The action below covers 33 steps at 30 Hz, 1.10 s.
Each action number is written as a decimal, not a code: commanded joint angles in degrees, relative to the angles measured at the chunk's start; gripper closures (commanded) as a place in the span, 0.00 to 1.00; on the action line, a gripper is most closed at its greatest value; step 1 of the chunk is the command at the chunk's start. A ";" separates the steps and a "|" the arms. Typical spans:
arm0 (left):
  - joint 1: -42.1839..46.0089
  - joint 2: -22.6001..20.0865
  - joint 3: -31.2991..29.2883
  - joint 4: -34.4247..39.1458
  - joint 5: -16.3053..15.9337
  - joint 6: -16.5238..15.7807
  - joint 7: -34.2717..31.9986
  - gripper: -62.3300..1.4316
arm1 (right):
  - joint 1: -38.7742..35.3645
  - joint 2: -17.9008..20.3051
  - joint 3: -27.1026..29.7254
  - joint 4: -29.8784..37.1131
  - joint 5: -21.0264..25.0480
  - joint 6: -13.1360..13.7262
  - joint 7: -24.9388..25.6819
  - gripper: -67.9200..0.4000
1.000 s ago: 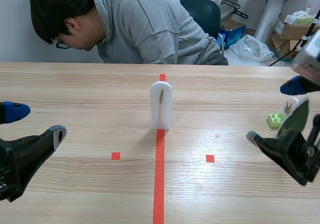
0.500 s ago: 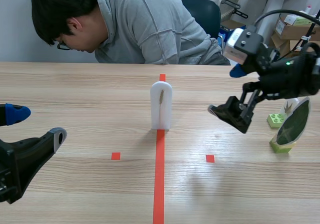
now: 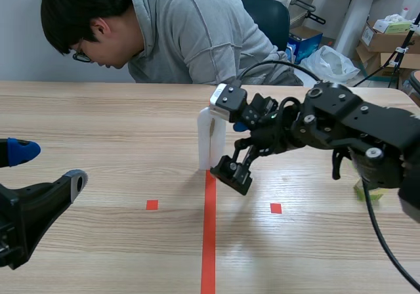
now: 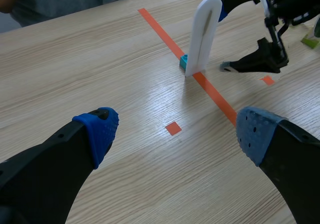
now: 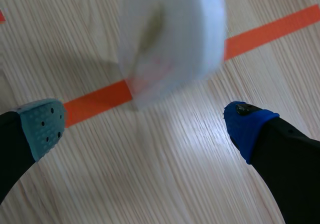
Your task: Do the leaf sorting experiment
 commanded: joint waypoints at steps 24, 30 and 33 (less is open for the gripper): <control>-0.04 0.31 -0.11 0.83 -0.74 -0.11 -0.39 0.18 | 1.05 -2.43 0.81 1.09 -0.20 -0.15 -0.20 0.43; -0.04 0.31 -0.11 0.83 -0.74 -0.11 -0.37 0.18 | 1.07 -2.43 0.81 1.09 -0.20 -0.15 -0.20 0.67; -0.04 0.31 -0.11 0.83 -0.74 -0.11 -0.37 0.18 | 1.07 -2.43 0.81 1.09 -0.20 -0.15 -0.20 0.77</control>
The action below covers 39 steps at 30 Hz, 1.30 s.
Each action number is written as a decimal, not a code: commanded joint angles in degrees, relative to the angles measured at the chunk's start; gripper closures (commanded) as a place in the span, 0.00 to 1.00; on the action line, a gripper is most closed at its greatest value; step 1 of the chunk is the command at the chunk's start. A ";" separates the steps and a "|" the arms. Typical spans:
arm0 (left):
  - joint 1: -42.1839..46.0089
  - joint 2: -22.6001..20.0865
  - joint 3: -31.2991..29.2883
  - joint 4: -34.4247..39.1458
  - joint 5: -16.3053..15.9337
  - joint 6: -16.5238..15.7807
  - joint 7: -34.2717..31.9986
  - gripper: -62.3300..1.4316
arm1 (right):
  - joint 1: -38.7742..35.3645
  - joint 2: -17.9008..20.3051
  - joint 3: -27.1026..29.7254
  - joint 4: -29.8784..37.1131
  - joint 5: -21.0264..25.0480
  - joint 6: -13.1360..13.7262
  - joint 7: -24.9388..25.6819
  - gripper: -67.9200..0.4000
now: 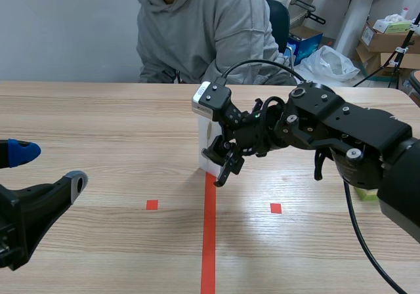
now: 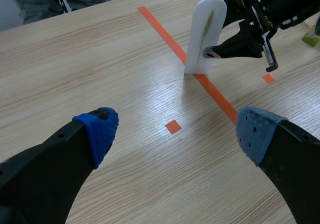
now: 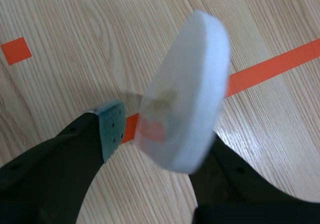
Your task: Do the leaf sorting experiment
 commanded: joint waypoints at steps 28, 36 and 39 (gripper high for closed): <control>-0.04 0.28 -0.11 0.83 -0.76 -0.11 -0.61 0.18 | -0.07 9.84 17.79 7.74 17.11 -8.63 -11.72 0.97; -0.04 0.28 -0.11 0.83 -0.76 -0.11 -0.61 0.18 | -4.72 12.24 29.59 7.72 18.91 -10.88 -13.81 0.97; -0.04 0.28 -0.11 0.83 -0.76 -0.11 -0.63 0.18 | -6.69 12.37 32.02 7.72 19.37 -11.43 -14.58 0.97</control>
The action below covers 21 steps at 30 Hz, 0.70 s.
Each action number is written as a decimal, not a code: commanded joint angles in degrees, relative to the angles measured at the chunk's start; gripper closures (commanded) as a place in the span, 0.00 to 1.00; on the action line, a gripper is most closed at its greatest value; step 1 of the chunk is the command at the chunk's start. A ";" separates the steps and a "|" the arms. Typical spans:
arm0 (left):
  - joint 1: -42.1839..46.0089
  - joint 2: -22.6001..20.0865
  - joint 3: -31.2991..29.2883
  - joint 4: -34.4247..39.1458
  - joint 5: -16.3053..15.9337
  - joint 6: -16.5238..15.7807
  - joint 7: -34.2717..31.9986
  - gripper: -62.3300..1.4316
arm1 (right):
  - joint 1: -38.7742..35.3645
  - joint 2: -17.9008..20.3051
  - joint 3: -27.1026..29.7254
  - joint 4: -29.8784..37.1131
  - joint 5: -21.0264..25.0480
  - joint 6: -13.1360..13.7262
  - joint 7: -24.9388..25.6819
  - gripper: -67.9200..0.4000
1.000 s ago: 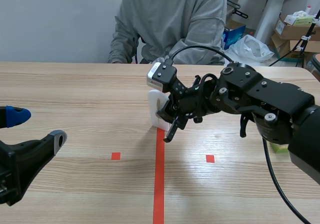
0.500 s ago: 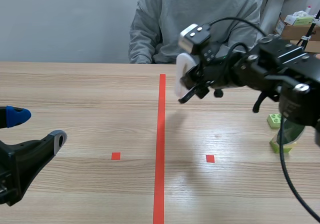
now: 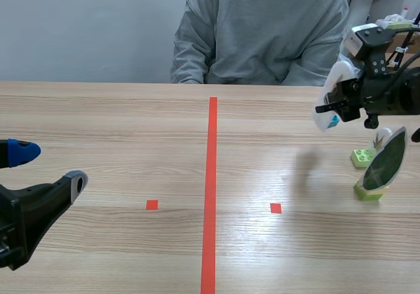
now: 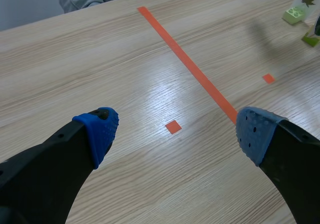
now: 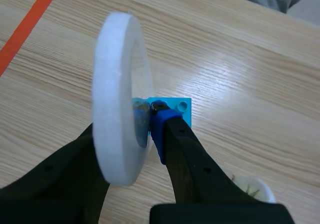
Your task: Do the leaf sorting experiment
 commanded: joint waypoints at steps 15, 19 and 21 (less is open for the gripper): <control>-0.04 0.31 -0.11 0.83 -0.76 -0.11 -0.66 0.18 | -6.62 0.74 3.17 0.74 1.51 -1.42 -0.31 0.94; -0.04 0.31 -0.11 0.83 -0.76 -0.11 -0.63 0.18 | -6.60 0.74 3.17 0.74 1.49 -1.42 -0.28 0.81; -0.04 0.31 -0.11 0.83 -0.76 -0.11 -0.63 0.18 | -6.60 0.74 3.17 0.74 1.49 -1.42 -0.26 0.69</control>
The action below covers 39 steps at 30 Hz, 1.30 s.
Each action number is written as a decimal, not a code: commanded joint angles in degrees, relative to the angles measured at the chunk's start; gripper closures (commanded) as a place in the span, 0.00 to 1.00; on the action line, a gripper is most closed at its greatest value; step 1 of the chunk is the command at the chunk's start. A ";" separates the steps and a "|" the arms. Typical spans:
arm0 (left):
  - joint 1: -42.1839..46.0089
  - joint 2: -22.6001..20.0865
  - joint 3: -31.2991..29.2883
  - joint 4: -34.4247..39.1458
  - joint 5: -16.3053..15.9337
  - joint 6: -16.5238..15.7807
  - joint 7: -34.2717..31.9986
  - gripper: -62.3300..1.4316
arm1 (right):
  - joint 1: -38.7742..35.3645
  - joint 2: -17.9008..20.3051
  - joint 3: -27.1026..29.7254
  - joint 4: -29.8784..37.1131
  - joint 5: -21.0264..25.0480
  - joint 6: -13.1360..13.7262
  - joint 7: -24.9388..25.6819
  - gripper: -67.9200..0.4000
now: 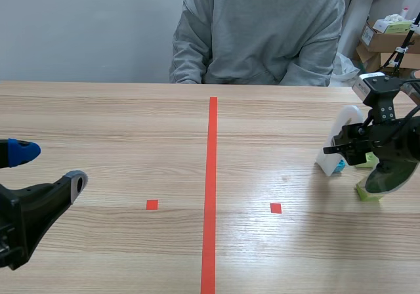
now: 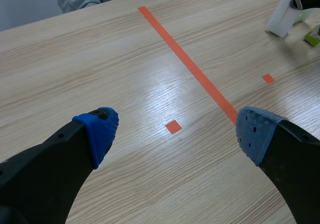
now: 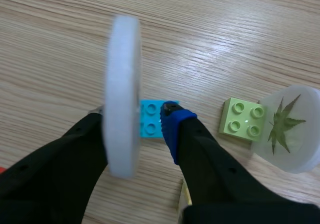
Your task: Do the leaf sorting experiment
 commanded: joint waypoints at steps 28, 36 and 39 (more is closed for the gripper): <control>-0.04 0.31 -0.11 0.83 -0.76 -0.11 -0.63 0.18 | -3.69 0.81 1.27 5.11 1.46 0.33 1.51 0.23; -0.04 0.31 -0.11 0.83 -0.76 -0.11 -0.66 0.18 | -16.02 0.79 4.22 17.62 0.35 -0.48 1.25 0.23; -0.04 0.31 -0.11 0.83 -0.76 -0.11 -0.63 0.18 | -21.90 0.79 7.06 24.09 0.11 -0.44 0.17 0.23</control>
